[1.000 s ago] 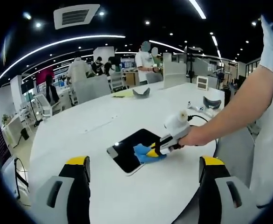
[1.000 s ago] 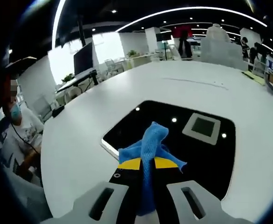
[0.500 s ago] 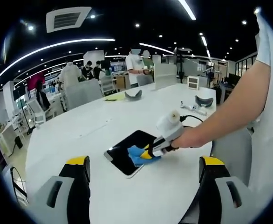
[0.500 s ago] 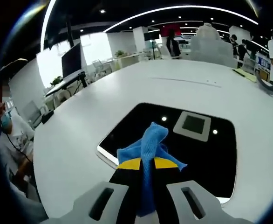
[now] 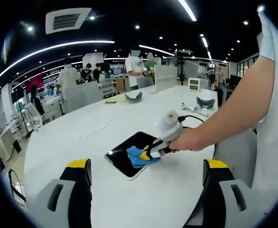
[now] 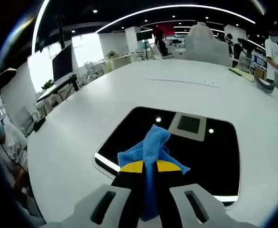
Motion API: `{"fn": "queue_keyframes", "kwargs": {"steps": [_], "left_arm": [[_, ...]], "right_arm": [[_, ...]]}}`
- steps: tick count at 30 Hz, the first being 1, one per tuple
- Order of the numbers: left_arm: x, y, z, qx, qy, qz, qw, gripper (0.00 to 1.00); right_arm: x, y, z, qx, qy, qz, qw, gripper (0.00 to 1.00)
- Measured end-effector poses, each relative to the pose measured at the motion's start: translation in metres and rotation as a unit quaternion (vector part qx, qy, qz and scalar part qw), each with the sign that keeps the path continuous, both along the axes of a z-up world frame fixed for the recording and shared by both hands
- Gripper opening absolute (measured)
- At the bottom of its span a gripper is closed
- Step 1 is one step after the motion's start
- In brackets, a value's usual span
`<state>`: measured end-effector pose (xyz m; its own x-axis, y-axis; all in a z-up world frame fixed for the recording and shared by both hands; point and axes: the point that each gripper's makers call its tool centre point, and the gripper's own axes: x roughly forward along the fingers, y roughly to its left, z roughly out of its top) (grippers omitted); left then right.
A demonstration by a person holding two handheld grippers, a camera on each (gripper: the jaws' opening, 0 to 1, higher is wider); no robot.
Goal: Wipe the mirror surface with the cleaning cloth until all visible marks leave the cleaned area.
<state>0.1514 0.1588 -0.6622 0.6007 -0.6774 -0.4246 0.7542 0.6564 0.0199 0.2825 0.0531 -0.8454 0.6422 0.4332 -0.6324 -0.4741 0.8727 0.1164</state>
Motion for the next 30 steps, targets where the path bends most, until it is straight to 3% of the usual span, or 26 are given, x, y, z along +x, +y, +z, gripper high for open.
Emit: {"fn": "queue_keyframes", "kwargs": {"steps": [12,30], "left_arm": [[-0.002,0.005,-0.004,-0.003,0.002,0.006,1.0,0.98],[0.009,0.014,-0.01,-0.005,0.007,0.018,0.9998,0.98]], "right_arm": [[0.019,0.001,0.0,-0.005,0.006,-0.02,0.9998,0.03],[0.049,0.0,0.0,-0.023,0.0,-0.013,0.9996,0.03]]}}
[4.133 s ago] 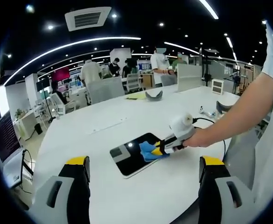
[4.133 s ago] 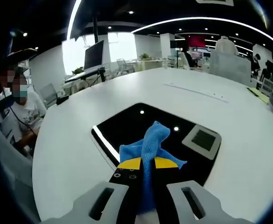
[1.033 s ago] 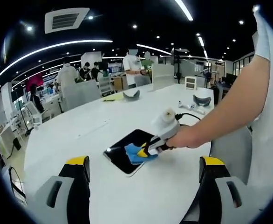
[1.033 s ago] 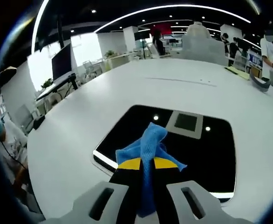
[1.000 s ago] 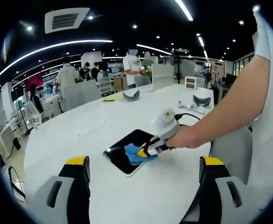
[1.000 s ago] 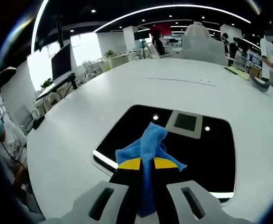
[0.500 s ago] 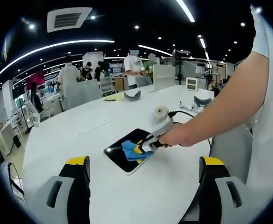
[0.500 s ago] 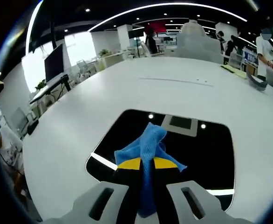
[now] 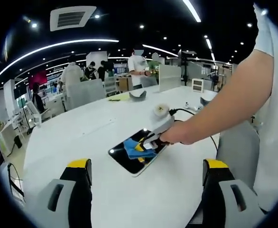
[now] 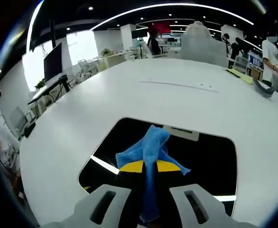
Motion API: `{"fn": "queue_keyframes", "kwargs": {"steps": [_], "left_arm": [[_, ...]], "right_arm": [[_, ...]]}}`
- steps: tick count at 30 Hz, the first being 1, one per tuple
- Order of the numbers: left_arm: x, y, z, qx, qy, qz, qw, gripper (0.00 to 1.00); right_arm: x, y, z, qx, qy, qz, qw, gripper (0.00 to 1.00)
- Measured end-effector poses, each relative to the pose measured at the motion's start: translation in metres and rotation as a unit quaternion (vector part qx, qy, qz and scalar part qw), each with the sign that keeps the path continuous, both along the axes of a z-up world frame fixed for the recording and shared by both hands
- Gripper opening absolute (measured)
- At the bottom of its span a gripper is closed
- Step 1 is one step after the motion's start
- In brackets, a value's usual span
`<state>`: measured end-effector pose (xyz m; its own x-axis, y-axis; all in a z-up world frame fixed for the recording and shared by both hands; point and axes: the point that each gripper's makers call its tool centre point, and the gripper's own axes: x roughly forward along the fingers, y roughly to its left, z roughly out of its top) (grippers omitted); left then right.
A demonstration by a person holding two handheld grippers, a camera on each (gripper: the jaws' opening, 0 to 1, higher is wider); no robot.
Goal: Wipe the mirror surface with the cleaning cloth until all visible marks leave the cleaned area.
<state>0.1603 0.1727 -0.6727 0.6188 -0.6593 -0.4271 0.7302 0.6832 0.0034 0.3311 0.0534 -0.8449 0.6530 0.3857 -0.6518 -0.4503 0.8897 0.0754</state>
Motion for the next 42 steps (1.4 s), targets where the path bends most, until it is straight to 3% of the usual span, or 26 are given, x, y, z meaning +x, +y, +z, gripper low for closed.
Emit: {"fn": "queue_keyframes", "kwargs": {"steps": [20,42], "left_arm": [[0.011,0.012,-0.008,0.003,0.009,0.011,0.9999,0.98],[0.016,0.01,-0.016,-0.002,0.02,0.009,0.9997,0.97]], "right_arm": [[0.023,-0.002,0.0,-0.008,-0.006,0.005,0.9999,0.03],[0.049,-0.003,0.0,0.004,0.006,0.001,1.0,0.03]]}}
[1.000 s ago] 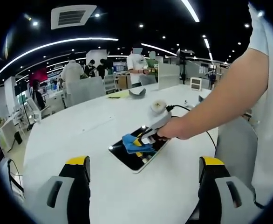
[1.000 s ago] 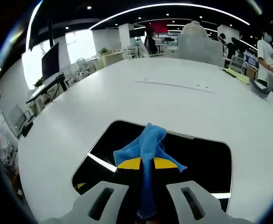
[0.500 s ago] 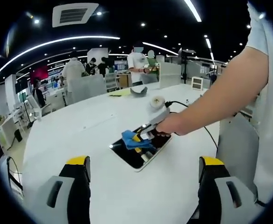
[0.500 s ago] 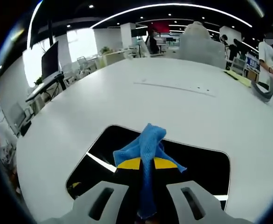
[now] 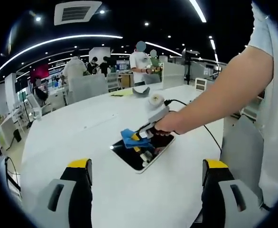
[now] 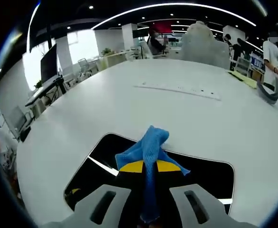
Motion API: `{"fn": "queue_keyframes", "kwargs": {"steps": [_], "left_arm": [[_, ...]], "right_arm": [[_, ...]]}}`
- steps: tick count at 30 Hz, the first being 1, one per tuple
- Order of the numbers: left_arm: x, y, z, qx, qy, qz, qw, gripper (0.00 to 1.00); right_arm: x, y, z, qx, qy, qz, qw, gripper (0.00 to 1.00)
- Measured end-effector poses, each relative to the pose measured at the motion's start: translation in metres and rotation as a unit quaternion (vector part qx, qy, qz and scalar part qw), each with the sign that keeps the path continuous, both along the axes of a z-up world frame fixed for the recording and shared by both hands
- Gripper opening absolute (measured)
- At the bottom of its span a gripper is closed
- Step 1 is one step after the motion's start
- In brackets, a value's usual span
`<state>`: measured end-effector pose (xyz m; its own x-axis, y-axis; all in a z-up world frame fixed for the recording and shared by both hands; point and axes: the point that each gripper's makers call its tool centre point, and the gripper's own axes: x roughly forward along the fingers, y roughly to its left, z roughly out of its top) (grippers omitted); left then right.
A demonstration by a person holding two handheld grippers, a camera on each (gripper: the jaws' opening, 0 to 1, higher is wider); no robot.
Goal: Wipe the mirror surface with the cleaning cloth until all visible marks leave the cleaned area.
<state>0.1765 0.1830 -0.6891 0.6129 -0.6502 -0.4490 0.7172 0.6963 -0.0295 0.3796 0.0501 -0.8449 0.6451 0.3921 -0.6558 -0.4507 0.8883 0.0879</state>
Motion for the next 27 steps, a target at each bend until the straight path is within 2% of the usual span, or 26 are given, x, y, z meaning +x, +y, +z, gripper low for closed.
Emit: {"fn": "queue_keyframes", "kwargs": {"steps": [4,10,27], "left_arm": [[0.001,0.0,-0.002,0.002,0.001,-0.001,1.0,0.97],[0.003,0.0,-0.004,0.003,0.005,-0.002,1.0,0.97],[0.01,-0.004,-0.005,0.001,0.006,-0.005,1.0,0.97]], "right_arm": [[0.003,0.001,0.0,0.002,0.003,0.002,1.0,0.03],[0.006,0.002,0.0,-0.014,-0.012,0.019,0.9996,0.03],[0.011,0.004,0.001,-0.002,-0.021,0.025,0.9995,0.03]]}}
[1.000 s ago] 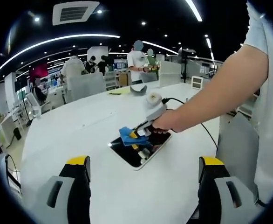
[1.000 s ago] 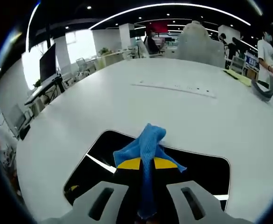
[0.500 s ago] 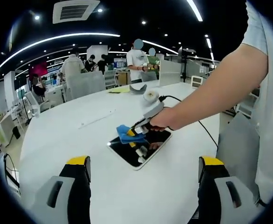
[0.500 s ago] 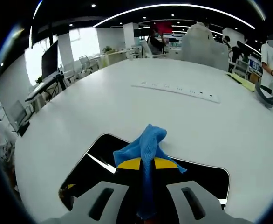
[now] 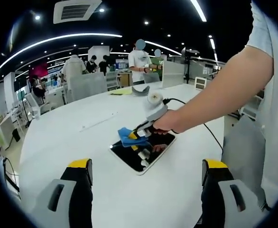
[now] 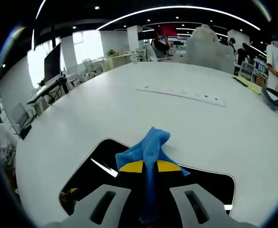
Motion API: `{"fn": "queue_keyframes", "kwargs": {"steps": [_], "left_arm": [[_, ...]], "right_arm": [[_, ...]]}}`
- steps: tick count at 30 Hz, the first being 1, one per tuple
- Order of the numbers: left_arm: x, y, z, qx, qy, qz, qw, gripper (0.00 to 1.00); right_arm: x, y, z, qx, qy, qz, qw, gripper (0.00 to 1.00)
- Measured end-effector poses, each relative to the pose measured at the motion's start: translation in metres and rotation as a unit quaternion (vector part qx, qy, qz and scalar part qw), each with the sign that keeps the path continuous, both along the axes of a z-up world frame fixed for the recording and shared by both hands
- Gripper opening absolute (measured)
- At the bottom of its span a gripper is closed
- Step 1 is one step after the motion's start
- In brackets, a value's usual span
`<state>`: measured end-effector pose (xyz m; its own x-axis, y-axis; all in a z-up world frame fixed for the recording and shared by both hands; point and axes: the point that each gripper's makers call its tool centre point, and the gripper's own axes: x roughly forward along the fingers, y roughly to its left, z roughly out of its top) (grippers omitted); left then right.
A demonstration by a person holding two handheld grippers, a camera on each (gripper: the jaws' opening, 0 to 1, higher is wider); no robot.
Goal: Wipe the mirror surface with the cleaning cloth until all visible marks leave the cleaned area.
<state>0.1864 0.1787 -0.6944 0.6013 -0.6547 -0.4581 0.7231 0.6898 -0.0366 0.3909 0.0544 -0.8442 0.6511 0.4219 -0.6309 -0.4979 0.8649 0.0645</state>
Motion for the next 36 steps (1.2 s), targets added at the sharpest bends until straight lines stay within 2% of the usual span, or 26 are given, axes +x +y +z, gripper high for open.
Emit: {"fn": "queue_keyframes", "kwargs": {"steps": [6,8,17,22,24,27,30,36], "left_arm": [[0.0,0.0,0.0,-0.001,0.002,0.002,1.0,0.96],[0.0,-0.001,0.005,-0.02,0.005,0.008,0.9998,0.97],[0.001,0.004,0.001,-0.004,0.0,0.009,0.9999,0.97],[0.0,0.006,0.001,-0.007,0.002,0.012,0.9999,0.97],[0.0,0.009,-0.002,0.005,-0.001,0.012,0.9999,0.97],[-0.001,0.013,-0.002,0.0,0.001,0.016,0.9999,0.97],[-0.002,0.017,-0.007,0.006,0.005,0.019,0.9998,0.97],[0.0,0.022,-0.004,0.001,0.005,0.024,0.9997,0.97]], "right_arm": [[0.0,0.0,0.0,0.0,-0.003,0.0,1.0,0.03],[0.0,0.0,0.0,0.0,-0.003,-0.003,1.0,0.03],[0.002,0.002,0.0,0.01,-0.001,-0.018,0.9998,0.03],[0.008,0.013,0.0,0.011,-0.004,-0.016,0.9998,0.03],[0.009,0.021,0.0,0.008,-0.009,-0.01,0.9999,0.03],[0.008,0.034,0.001,0.005,-0.015,0.003,0.9999,0.03],[0.008,0.037,0.001,0.002,-0.02,0.007,0.9998,0.03],[0.008,0.042,0.001,0.009,-0.018,0.012,0.9997,0.03]]}}
